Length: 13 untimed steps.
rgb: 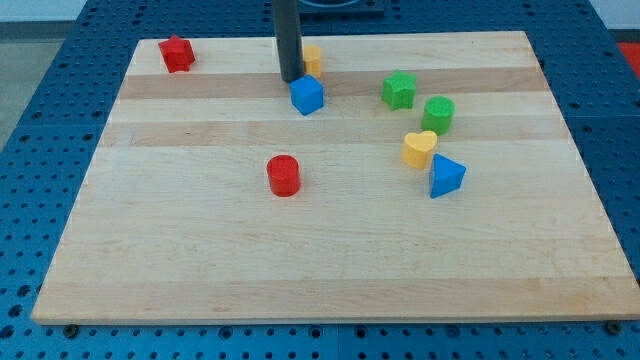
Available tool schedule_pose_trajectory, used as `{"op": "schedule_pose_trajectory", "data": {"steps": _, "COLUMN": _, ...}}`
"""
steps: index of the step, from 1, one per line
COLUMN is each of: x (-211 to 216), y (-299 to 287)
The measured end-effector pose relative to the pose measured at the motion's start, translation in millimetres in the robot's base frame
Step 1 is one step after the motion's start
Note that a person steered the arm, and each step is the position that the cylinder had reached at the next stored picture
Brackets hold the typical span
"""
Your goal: Move the yellow hexagon to the top center of the board
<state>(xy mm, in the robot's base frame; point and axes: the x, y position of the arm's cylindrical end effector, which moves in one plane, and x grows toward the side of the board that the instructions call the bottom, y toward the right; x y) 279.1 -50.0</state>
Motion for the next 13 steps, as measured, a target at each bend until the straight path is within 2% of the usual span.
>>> {"op": "schedule_pose_trajectory", "data": {"steps": 4, "x": -24.0, "y": 22.2}}
{"op": "schedule_pose_trajectory", "data": {"steps": 7, "x": -26.4, "y": -8.0}}
{"op": "schedule_pose_trajectory", "data": {"steps": 9, "x": -58.7, "y": -8.0}}
{"op": "schedule_pose_trajectory", "data": {"steps": 13, "x": -62.2, "y": 24.9}}
